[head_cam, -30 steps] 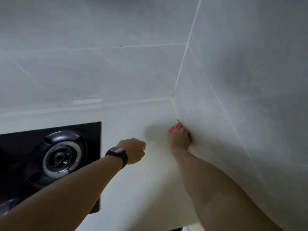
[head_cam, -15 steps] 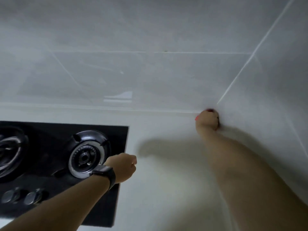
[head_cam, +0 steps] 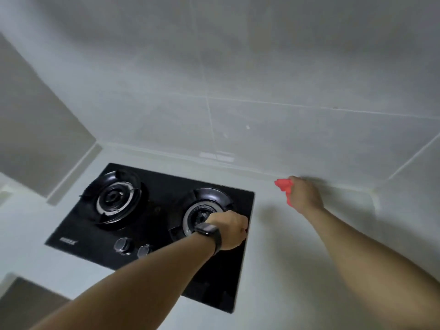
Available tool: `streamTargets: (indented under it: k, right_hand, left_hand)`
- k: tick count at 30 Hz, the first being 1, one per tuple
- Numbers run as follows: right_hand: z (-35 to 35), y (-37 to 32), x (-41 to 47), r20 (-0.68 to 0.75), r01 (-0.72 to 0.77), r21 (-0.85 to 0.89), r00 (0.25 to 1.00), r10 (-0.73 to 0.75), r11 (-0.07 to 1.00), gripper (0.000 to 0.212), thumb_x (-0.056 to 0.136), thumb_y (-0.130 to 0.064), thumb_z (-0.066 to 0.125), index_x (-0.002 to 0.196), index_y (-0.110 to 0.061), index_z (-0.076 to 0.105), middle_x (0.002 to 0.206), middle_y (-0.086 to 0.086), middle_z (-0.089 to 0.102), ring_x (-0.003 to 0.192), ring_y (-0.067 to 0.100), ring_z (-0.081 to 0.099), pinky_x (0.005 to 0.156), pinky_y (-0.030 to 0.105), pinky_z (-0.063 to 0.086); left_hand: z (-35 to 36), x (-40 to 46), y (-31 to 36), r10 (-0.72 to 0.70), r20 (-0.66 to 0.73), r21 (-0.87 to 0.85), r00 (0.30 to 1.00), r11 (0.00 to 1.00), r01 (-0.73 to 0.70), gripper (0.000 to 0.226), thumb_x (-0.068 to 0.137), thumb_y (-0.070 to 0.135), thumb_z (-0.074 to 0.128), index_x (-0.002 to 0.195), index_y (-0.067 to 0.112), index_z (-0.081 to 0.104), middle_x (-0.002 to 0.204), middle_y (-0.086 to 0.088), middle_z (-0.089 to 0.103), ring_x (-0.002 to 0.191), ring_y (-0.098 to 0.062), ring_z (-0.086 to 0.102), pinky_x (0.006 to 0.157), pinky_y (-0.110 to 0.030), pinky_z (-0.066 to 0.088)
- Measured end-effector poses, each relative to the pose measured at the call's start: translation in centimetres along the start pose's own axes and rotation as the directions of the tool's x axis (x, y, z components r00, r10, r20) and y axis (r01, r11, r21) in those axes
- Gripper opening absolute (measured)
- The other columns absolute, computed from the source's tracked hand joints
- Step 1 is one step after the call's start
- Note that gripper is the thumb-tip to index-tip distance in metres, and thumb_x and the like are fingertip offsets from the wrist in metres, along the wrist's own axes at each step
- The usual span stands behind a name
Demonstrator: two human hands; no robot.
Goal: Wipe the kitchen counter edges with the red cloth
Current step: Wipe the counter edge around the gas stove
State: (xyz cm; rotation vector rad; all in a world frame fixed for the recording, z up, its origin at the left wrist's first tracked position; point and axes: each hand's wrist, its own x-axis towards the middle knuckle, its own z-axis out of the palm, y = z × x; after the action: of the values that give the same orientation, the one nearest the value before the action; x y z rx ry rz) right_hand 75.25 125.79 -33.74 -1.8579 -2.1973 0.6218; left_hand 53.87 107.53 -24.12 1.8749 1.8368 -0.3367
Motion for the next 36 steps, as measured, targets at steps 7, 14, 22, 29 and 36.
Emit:
streamTargets:
  k: [7,14,22,29,36]
  right_hand:
    - [-0.3,-20.6,-7.8,0.012,0.156,0.233,0.986,-0.164,0.96,0.028,0.097,-0.011,0.053,0.111,-0.02,0.076,0.11,0.006,0.078,0.096,0.03,0.072,0.079,0.034,0.057]
    - [3.8,-40.8,-14.4,0.057,0.297,0.282,0.944,-0.325,0.912,0.034,0.099,-0.01,0.057,0.129,-0.019,0.072,0.127,0.005,0.072,0.112,0.022,0.065,0.082,0.019,0.038]
    - [13.3,-60.4,-22.8,0.188,0.432,0.37,0.833,-0.521,0.823,0.034,0.098,-0.014,0.058,0.128,-0.024,0.072,0.119,-0.002,0.072,0.113,0.02,0.064,0.095,0.029,0.047]
    - [22.3,-70.2,-27.3,0.354,0.454,0.448,0.701,-0.619,0.77,0.03,0.097,-0.013,0.058,0.121,-0.022,0.075,0.105,-0.006,0.072,0.105,0.016,0.066,0.086,0.025,0.046]
    - [31.6,-79.5,-28.5,0.499,0.392,0.533,0.57,-0.653,0.75,0.029,0.097,-0.014,0.057,0.115,-0.026,0.075,0.105,-0.008,0.075,0.097,0.01,0.069,0.079,0.021,0.053]
  left_hand:
    - [-1.3,-11.0,-12.4,-0.077,-0.161,-0.112,0.984,0.992,0.059,0.033,0.097,0.036,0.047,0.123,0.029,0.066,0.125,-0.003,0.068,0.11,-0.032,0.065,0.093,-0.038,0.053]
    - [-1.0,-23.1,-28.9,-0.266,-0.301,-0.369,0.916,0.918,0.145,0.029,0.093,0.036,0.05,0.116,0.032,0.068,0.117,-0.003,0.07,0.102,-0.031,0.068,0.088,-0.043,0.057]
    - [4.6,-35.2,-45.2,-0.559,-0.29,-0.592,0.777,0.742,0.313,0.025,0.091,0.033,0.046,0.104,0.03,0.067,0.106,0.005,0.07,0.095,-0.023,0.065,0.083,-0.04,0.057]
    - [10.9,-40.9,-53.4,-0.72,-0.143,-0.698,0.679,0.56,0.446,0.029,0.095,0.034,0.05,0.117,0.031,0.069,0.12,0.006,0.069,0.105,-0.02,0.065,0.092,-0.039,0.056]
    - [13.2,-44.0,-63.1,-0.822,-0.067,-0.699,0.565,0.443,0.561,0.029,0.1,0.035,0.049,0.123,0.03,0.067,0.124,0.005,0.068,0.107,-0.02,0.065,0.093,-0.039,0.056]
